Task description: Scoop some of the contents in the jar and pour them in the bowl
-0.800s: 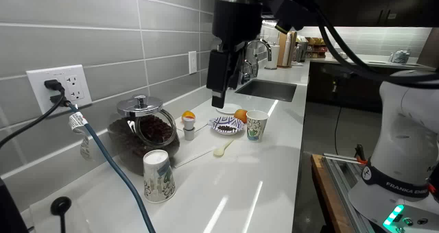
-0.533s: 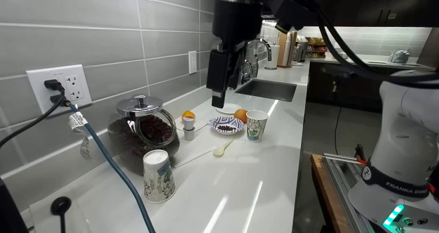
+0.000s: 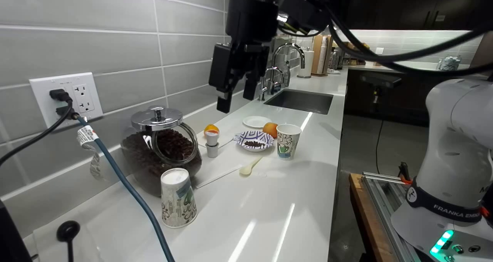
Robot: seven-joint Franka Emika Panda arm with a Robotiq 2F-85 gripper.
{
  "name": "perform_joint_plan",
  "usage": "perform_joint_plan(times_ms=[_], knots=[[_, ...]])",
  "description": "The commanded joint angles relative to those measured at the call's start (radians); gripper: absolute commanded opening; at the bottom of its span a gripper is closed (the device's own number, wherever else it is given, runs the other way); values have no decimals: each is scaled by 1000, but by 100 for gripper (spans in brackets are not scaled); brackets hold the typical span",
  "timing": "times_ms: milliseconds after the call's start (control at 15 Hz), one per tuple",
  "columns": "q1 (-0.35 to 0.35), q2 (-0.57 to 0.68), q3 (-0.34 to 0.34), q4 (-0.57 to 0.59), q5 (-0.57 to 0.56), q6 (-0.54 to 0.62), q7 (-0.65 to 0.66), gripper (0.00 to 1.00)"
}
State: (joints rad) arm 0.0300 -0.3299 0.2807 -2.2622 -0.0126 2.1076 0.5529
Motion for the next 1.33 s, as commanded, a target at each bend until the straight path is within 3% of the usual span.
perform_joint_plan(times_ms=[0, 267, 533, 667, 800, 1267], knots=[[2, 79, -78, 21, 108, 88, 20, 100], [12, 143, -140, -7, 262, 257, 16, 100], [25, 211, -152, -54, 396, 529, 23, 100], [18, 251, -148, -78, 352, 671, 1, 100], [20, 238, -156, -71, 343, 619, 3, 100], [10, 297, -174, -63, 316, 643, -6, 100]])
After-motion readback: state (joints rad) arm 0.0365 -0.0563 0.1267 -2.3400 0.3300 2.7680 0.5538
